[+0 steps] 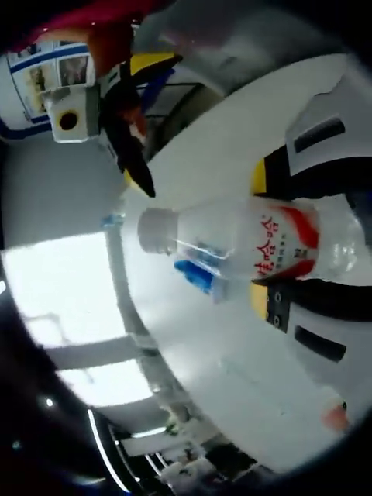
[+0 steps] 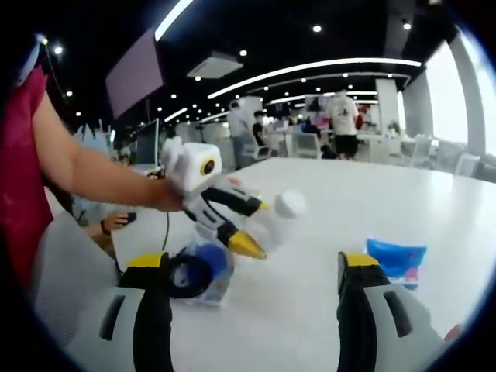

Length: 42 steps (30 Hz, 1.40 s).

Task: Arrange the tabletop items into an orderly group along one side of the table until the central work area is clear of visible clutter.

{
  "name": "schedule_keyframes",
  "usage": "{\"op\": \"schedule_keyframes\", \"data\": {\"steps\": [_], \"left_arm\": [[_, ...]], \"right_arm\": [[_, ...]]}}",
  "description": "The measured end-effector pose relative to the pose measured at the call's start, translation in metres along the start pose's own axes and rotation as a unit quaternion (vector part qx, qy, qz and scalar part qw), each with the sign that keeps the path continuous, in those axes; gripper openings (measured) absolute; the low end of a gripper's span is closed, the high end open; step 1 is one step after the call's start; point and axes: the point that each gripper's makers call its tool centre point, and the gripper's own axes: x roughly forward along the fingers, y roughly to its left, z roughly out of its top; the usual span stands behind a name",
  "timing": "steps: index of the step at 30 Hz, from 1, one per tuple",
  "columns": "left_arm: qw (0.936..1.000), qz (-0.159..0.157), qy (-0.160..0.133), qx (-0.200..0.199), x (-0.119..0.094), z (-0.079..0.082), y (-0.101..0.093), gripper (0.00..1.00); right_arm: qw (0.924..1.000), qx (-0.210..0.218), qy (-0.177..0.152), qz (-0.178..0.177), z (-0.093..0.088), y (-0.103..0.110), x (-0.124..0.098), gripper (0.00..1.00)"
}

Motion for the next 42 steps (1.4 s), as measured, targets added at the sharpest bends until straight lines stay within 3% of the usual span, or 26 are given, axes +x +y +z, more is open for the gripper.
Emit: {"op": "schedule_keyframes", "data": {"steps": [8, 15, 25, 32, 36, 42], "left_arm": [[0.9975, 0.053, -0.043, -0.018, -0.028, 0.022, 0.008, 0.36], [0.9886, 0.124, -0.075, -0.042, -0.067, 0.034, 0.020, 0.36], [0.9712, 0.212, -0.084, -0.069, -0.131, 0.025, 0.035, 0.36], [0.9537, 0.273, -0.084, -0.095, -0.169, 0.007, 0.049, 0.36], [0.9401, 0.309, -0.088, -0.114, -0.190, -0.004, 0.059, 0.36], [0.9127, 0.366, -0.103, -0.150, -0.218, -0.018, 0.086, 0.36]], "right_arm": [[0.9999, -0.009, -0.003, 0.009, 0.008, 0.005, 0.005, 0.88], [0.9994, -0.019, -0.010, 0.029, 0.019, 0.016, 0.015, 0.88], [0.9974, -0.033, -0.015, 0.062, 0.028, 0.034, 0.029, 0.88], [0.9961, -0.039, -0.012, 0.079, 0.027, 0.042, 0.034, 0.88], [0.9954, -0.041, -0.011, 0.086, 0.028, 0.046, 0.037, 0.88], [0.9946, -0.043, -0.011, 0.094, 0.029, 0.047, 0.041, 0.88]]}}
